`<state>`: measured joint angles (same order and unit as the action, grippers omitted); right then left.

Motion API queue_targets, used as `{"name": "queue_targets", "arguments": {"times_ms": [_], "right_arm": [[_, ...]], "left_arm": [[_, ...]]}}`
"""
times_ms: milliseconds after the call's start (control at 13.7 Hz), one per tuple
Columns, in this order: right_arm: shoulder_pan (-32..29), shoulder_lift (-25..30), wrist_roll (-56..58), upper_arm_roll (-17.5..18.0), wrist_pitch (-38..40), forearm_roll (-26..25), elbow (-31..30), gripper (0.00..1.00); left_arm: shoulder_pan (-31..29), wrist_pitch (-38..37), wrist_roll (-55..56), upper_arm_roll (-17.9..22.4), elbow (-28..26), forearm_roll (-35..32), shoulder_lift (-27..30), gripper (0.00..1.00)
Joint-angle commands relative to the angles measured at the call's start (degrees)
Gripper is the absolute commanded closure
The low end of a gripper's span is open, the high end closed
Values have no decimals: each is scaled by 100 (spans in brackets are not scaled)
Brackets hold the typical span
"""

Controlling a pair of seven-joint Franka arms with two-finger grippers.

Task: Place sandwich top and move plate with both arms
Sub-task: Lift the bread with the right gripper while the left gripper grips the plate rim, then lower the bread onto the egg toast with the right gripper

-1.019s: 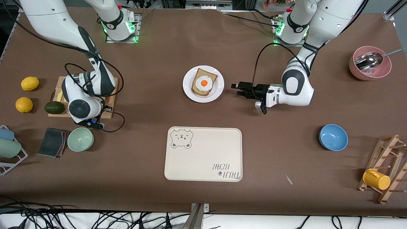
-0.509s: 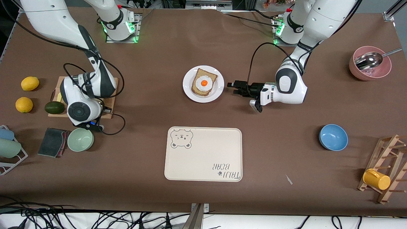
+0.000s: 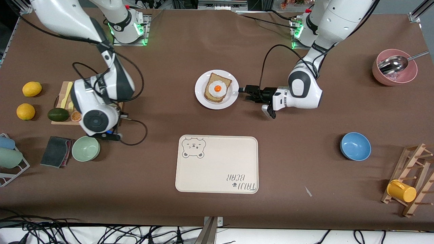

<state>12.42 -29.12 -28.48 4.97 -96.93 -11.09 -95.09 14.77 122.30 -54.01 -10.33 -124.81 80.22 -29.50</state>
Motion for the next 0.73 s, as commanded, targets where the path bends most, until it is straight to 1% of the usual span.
{"name": "queue_targets", "arguments": {"times_ms": [0,73,146,218,364,437,509,655], "right_arm": [[225,-33,-244,100,210,798,315,100],[365,-33,-576,100,219,1185,394,100],[541,-41,-980,100,210,1415,430,100],[760,-41,-1332,109,158,1556,430,100],[1199,-68,-1974,100,35,2074,430,100],[1410,-94,-2221,109,-96,2224,422,100],[1708,-181,-2510,100,-263,2269,422,100],[2026,-366,-3248,100,-798,2514,422,100]], "left_arm": [[272,268,-241,22,-35,266,-82,4],[316,268,-241,22,-43,266,-90,4],[334,268,-241,22,-43,266,-91,4],[334,268,-250,22,-35,248,-91,6],[317,259,-434,22,-35,222,-134,11],[308,259,-496,22,-35,222,-161,22],[308,259,-505,22,-35,222,-222,30],[316,277,-505,22,-8,231,-284,30]]}}
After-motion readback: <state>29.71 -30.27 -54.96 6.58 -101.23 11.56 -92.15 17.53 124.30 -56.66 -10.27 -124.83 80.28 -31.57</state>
